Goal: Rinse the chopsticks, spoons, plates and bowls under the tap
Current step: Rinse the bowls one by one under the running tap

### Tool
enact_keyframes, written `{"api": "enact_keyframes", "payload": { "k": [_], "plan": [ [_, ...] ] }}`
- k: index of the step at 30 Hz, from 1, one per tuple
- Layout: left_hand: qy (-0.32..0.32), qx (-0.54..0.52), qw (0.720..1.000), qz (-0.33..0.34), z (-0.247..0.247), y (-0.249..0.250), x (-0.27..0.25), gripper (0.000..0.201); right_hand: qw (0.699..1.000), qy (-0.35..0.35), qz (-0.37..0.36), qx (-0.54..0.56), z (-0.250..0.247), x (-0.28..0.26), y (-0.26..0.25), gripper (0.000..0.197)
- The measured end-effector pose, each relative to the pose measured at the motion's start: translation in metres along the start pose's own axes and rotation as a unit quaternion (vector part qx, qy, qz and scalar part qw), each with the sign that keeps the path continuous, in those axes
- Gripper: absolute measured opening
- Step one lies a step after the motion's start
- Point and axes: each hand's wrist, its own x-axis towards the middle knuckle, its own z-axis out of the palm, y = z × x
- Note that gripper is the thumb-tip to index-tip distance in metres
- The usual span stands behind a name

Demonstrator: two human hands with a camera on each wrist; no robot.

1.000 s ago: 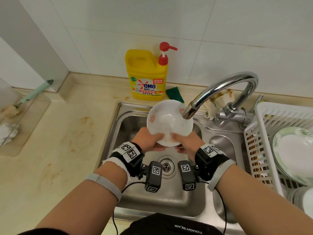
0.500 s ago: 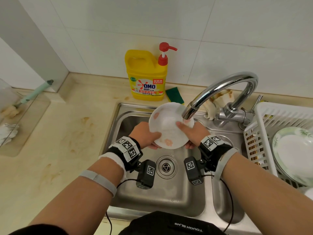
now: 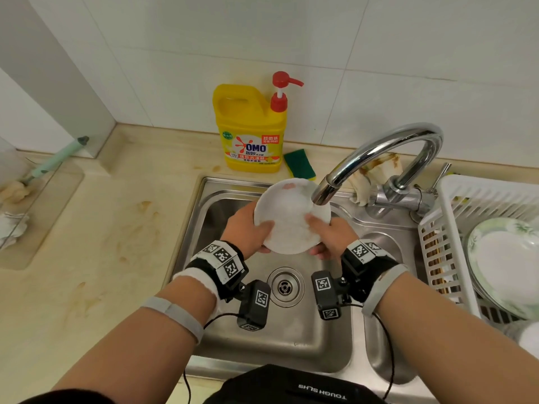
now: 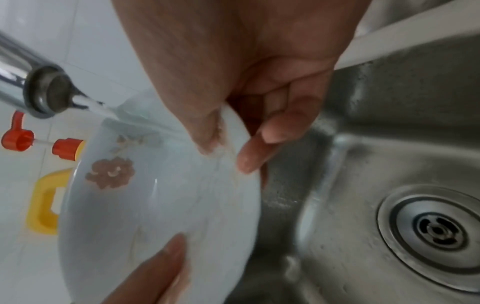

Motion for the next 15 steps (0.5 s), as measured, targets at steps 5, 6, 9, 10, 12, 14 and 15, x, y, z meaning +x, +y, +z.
{"api": "enact_keyframes", "payload": {
  "k": [5, 6, 9, 10, 12, 14, 15],
  "plan": [
    [0.060, 0.081, 0.994, 0.049, -0.006, 0.001, 0.010, 0.021, 0.974, -0.062, 0.061, 0.208, 0.001, -0.008, -0.006, 0.033],
    [0.077, 0.095, 0.991, 0.057, -0.006, 0.000, 0.011, 0.012, 0.958, -0.058, 0.070, 0.271, 0.003, -0.010, -0.006, 0.032],
    [0.122, 0.132, 0.981, 0.073, -0.008, -0.005, 0.011, 0.010, 0.923, -0.046, 0.103, 0.367, 0.003, -0.012, -0.003, 0.030],
    [0.134, 0.138, 0.978, 0.080, -0.008, -0.007, 0.011, 0.014, 0.919, -0.052, 0.116, 0.373, 0.003, -0.013, -0.003, 0.035],
    [0.148, 0.135, 0.975, 0.094, -0.007, -0.011, 0.008, 0.019, 0.909, -0.078, 0.138, 0.385, 0.005, -0.013, -0.003, 0.048],
    [0.147, 0.103, 0.977, 0.116, -0.004, -0.016, 0.006, 0.024, 0.893, -0.098, 0.140, 0.418, 0.009, -0.013, -0.004, 0.046],
    [0.144, 0.082, 0.978, 0.128, -0.002, -0.018, 0.005, 0.027, 0.882, -0.097, 0.137, 0.440, 0.010, -0.013, -0.005, 0.038]
  ]
}}
